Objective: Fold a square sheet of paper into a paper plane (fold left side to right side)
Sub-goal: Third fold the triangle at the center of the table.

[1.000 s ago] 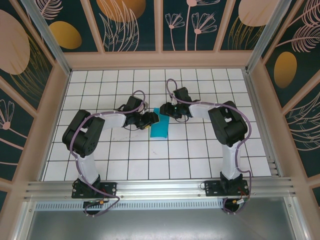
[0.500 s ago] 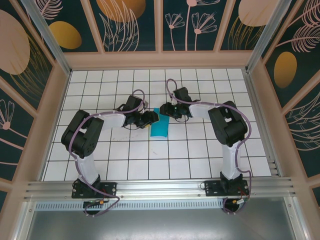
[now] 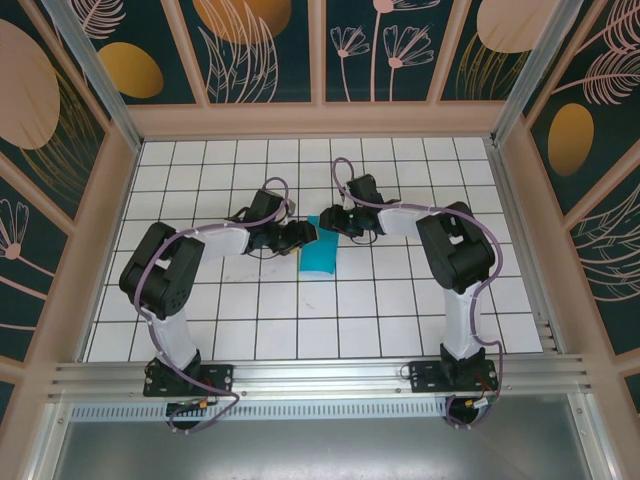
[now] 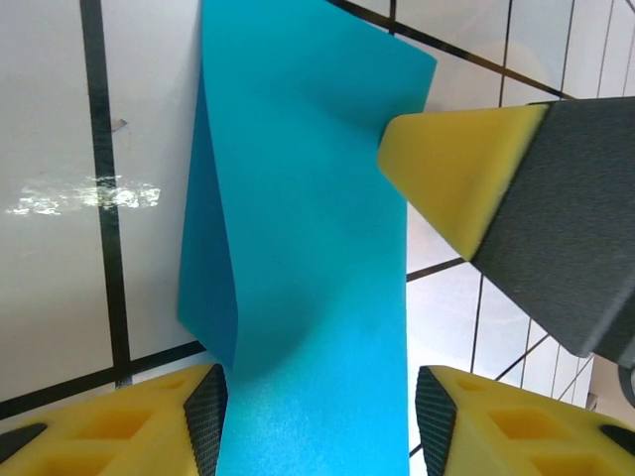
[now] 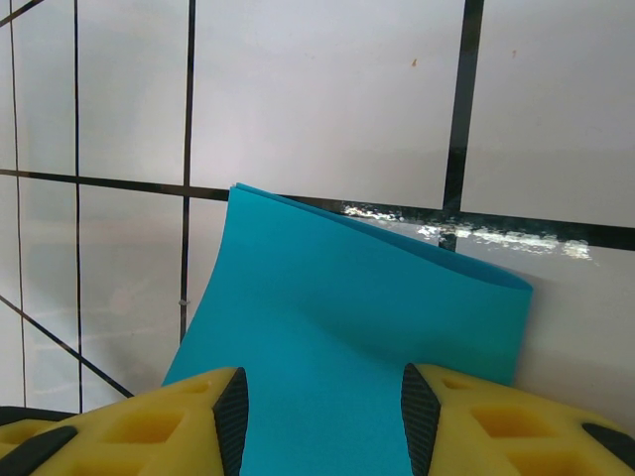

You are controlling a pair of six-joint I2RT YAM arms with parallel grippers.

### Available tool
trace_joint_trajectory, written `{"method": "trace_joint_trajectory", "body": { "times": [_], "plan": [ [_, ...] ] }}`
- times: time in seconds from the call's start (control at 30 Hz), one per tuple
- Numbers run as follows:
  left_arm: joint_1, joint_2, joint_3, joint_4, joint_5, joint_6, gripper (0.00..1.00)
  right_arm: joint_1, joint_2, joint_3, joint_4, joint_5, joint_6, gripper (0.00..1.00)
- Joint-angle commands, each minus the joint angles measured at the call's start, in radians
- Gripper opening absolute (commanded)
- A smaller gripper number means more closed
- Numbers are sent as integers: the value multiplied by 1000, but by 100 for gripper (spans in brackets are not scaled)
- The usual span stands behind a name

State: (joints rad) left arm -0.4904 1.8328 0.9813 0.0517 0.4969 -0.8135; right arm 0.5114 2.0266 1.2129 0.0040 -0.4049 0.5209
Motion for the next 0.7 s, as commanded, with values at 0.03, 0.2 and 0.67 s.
{"method": "trace_joint_trajectory", "body": {
  "times": [0.03, 0.2, 0.67],
  "plan": [
    [-2, -36, -33, -1, 9, 12, 55, 4, 41, -7, 2, -22, -22, 48],
    [-2, -40, -45, -3, 2, 13, 55, 6, 41, -9, 2, -20, -21, 48],
    [-2, -11, -47, 25, 16, -4, 34, 8, 37, -5, -2, -20, -29, 48]
  ]
}}
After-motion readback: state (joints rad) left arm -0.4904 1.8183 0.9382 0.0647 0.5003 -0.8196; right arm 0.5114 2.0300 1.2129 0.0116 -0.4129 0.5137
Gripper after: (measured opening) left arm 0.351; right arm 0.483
